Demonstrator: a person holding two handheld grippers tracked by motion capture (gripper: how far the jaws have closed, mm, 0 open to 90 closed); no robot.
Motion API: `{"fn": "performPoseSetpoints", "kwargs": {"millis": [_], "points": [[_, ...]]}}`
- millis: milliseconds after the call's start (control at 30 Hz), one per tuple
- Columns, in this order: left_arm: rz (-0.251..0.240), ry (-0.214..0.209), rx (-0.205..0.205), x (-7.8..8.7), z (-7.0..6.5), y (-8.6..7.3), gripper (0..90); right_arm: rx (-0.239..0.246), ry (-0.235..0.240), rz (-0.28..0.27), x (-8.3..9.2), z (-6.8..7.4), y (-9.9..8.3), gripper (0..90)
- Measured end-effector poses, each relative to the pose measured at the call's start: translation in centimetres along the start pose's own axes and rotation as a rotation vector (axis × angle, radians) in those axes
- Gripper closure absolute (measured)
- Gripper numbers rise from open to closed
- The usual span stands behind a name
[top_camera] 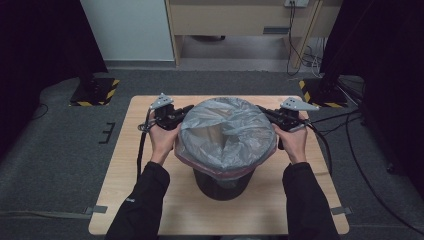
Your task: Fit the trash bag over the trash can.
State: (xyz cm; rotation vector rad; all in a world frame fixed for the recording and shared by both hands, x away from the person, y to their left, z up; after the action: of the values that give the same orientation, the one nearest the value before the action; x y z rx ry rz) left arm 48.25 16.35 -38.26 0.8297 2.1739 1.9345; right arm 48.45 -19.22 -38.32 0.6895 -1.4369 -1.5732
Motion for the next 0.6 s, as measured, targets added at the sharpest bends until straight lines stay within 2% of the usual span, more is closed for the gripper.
{"fn": "performPoseSetpoints", "kwargs": {"millis": [33, 100, 133, 167, 233, 300, 367, 433, 467, 567, 600], "points": [[-0.046, 0.011, 0.026, 0.4, 0.2, 0.3, 61.5, -0.008, -0.020, -0.022, 0.3, -0.1, 0.2, 64.7], [-0.121, 0.039, 0.034, 1.7, 0.8, 0.9, 47.3, -0.025, -0.058, -0.074, 1.1, -0.2, 0.7, 54.2], [-0.144, 0.044, 0.036, 2.4, 1.0, 1.1, 45.8, -0.038, -0.077, -0.107, 1.6, -0.2, 1.0, 47.7], [-0.162, 0.052, 0.043, 3.1, 1.3, 1.2, 42.6, -0.043, -0.098, -0.140, 2.1, -0.3, 1.4, 42.9], [-0.186, 0.084, 0.031, 4.6, 1.8, 1.3, 36.8, -0.061, -0.123, -0.197, 3.3, -0.3, 2.1, 35.5], [-0.192, 0.109, 0.033, 6.0, 2.3, 1.0, 33.0, -0.092, -0.136, -0.246, 4.4, -0.2, 2.8, 30.7], [-0.182, 0.130, 0.038, 7.4, 2.9, 0.2, 30.0, -0.101, -0.141, -0.267, 5.4, 0.2, 3.6, 27.1], [-0.173, 0.172, 0.037, 8.6, 3.8, -1.0, 28.1, -0.096, -0.136, -0.276, 5.9, 0.7, 4.3, 26.3], [-0.156, 0.182, 0.039, 9.1, 4.1, -1.8, 27.4, -0.095, -0.133, -0.282, 6.2, 1.0, 4.7, 25.8], [-0.073, 0.211, 0.032, 10.1, 4.9, -4.8, 25.3, -0.089, -0.120, -0.287, 6.5, 2.3, 6.0, 24.9], [-0.036, 0.217, 0.032, 10.3, 5.1, -6.3, 24.4, -0.090, -0.119, -0.286, 6.5, 2.7, 6.4, 24.8]]}}
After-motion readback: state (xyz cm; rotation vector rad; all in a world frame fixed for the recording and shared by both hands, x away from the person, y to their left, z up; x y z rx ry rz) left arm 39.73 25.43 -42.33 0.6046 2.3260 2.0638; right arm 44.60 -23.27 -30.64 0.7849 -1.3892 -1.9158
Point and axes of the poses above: each handheld gripper's, and its own axes: x roughly backward along the jaws, y roughly out of its top, z roughly to its left, the point moved 2 cm from there along -x, roughly forward along the jaws, and after that the axes turned 15 degrees about y, right-handed, at the moved point
